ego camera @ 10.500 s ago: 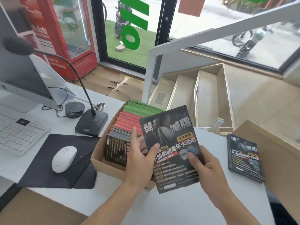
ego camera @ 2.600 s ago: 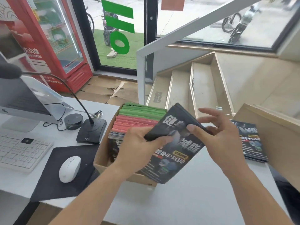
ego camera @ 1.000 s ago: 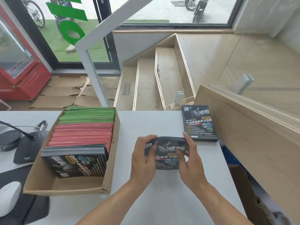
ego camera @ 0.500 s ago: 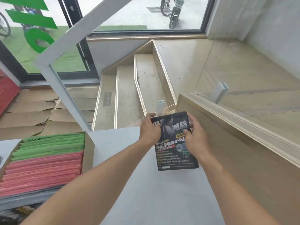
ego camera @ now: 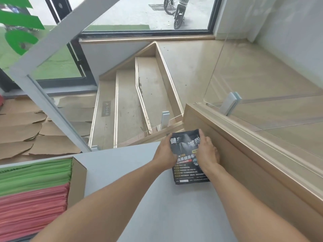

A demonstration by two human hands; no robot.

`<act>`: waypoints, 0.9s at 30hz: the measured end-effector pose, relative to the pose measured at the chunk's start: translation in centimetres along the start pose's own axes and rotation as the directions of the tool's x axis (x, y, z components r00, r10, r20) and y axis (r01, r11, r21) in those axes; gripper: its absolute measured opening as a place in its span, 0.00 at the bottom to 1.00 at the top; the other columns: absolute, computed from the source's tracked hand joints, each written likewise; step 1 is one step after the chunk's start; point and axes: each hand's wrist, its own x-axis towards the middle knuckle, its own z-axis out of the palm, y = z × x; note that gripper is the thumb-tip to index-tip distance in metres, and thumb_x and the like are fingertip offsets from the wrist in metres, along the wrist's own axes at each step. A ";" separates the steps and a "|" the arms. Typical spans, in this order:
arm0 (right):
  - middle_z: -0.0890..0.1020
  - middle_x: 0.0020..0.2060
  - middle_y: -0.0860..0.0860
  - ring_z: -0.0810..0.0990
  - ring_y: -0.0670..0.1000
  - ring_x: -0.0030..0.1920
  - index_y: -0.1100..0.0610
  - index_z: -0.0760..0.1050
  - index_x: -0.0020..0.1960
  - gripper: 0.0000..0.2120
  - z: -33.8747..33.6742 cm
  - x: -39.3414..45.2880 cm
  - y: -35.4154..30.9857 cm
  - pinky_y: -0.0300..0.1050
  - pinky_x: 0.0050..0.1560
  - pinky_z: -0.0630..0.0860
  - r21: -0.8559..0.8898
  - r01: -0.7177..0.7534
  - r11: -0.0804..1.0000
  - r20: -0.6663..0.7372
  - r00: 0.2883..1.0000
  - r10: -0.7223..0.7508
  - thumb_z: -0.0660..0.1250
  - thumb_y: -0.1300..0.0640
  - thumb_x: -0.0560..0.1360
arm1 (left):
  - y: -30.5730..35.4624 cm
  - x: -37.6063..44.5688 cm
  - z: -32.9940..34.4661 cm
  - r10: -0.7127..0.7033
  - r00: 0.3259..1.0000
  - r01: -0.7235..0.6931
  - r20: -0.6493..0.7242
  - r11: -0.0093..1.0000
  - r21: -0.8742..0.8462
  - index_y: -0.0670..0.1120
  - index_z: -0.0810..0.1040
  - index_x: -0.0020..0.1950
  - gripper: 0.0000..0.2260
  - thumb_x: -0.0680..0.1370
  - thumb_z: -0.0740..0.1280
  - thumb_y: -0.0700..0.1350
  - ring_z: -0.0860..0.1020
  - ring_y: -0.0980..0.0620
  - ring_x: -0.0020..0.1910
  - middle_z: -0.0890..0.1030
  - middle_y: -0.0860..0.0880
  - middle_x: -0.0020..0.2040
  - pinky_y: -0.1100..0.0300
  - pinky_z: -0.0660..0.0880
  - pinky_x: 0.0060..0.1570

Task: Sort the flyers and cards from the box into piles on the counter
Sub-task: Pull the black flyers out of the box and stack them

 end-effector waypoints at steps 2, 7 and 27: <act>0.73 0.62 0.55 0.78 0.57 0.55 0.51 0.45 0.82 0.39 0.0 0.7 -0.2 0.51 0.51 0.74 -0.067 0.003 0.998 0.033 0.999 -0.001 0.60 0.67 0.78 | -1.1 -1.3 1.5 -0.026 1.000 0.026 -0.008 0.998 0.051 0.52 0.52 0.82 0.47 0.71 0.77 0.42 0.62 0.48 0.77 0.59 0.49 0.80 0.56 0.67 0.71; 0.64 0.70 0.59 0.73 0.60 0.64 0.54 0.45 0.81 0.41 -0.7 2.1 -2.2 0.53 0.52 0.76 -0.322 0.038 0.946 0.163 0.986 0.015 0.68 0.57 0.78 | -2.9 -5.0 5.0 -0.051 0.991 0.035 0.123 0.991 0.126 0.50 0.34 0.81 0.63 0.66 0.82 0.48 0.46 0.50 0.82 0.37 0.47 0.82 0.53 0.60 0.76; 0.69 0.65 0.55 0.73 0.61 0.63 0.49 0.67 0.73 0.25 -1.4 7.4 -4.5 0.58 0.64 0.73 -0.221 0.291 0.931 0.483 0.862 -0.154 0.65 0.49 0.76 | -0.6 -5.0 7.3 -0.076 0.996 0.077 -0.040 0.996 0.032 0.49 0.31 0.80 0.49 0.76 0.66 0.31 0.41 0.44 0.81 0.33 0.43 0.81 0.52 0.55 0.79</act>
